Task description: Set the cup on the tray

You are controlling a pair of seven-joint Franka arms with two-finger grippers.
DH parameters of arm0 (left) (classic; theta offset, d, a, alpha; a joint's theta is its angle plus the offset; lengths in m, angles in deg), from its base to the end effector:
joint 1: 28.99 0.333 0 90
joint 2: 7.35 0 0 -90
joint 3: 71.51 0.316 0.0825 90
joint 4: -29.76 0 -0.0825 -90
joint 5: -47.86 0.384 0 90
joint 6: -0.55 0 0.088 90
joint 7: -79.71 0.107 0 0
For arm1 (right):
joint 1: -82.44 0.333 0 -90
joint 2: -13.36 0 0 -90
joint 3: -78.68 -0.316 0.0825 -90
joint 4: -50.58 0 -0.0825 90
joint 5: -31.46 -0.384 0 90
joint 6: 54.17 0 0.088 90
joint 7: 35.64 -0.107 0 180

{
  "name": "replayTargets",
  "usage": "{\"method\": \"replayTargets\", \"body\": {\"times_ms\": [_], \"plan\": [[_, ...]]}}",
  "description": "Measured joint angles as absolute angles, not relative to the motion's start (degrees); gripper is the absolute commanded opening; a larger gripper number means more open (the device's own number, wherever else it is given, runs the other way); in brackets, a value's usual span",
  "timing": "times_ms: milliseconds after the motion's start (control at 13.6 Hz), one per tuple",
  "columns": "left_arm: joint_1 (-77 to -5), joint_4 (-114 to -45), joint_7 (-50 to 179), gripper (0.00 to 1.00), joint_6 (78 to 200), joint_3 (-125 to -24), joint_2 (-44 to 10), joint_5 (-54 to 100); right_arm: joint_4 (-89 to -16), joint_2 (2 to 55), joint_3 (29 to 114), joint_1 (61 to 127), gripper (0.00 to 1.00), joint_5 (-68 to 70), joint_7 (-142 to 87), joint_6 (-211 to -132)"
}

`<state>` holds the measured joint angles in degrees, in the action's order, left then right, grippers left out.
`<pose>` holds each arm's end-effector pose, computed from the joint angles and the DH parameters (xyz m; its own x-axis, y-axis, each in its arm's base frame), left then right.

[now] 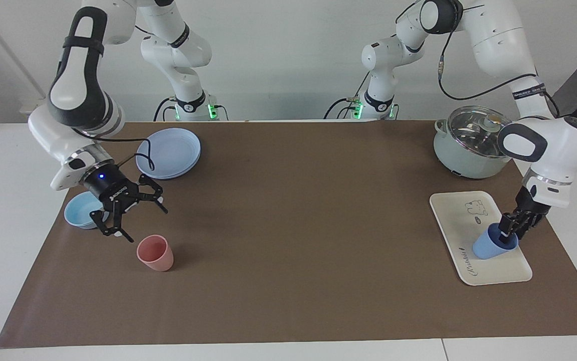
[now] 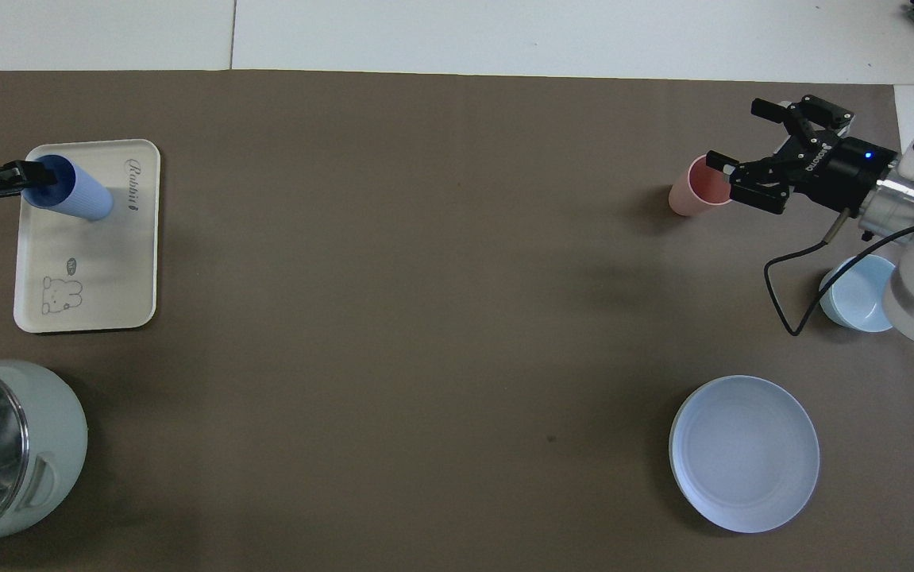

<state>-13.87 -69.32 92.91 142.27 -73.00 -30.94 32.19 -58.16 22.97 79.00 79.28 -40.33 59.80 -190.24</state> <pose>0.6679 0.1648 0.3793 0.9136 0.2135 0.3460 0.1657 -0.9727 0.1627 0.6306 -0.0279 0.4525 0.4032 0.3529 0.8443 0.7161 -0.6962 -0.0509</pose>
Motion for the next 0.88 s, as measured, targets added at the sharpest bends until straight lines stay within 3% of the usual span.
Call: {"method": "replayTargets", "body": {"times_ms": [294, 589, 883], "plan": [[-15.58, -59.33, 92.49, 0.9, 125.5, -73.16, -30.67, 33.45, -57.56, 22.04, 78.95, 80.59, 1.0, -13.29, 37.07, -192.06], [-23.94, -48.85, 85.95, 0.94, 108.88, -73.58, -29.99, 44.93, -56.95, 20.42, 78.81, 82.05, 1.0, 11.6, 12.56, -191.47], [-34.22, -44.66, 85.01, 0.95, 96.55, -73.77, -28.68, 54.63, -55.67, 17.42, 78.64, 83.32, 1.0, 29.19, -14.36, -181.71]]}}
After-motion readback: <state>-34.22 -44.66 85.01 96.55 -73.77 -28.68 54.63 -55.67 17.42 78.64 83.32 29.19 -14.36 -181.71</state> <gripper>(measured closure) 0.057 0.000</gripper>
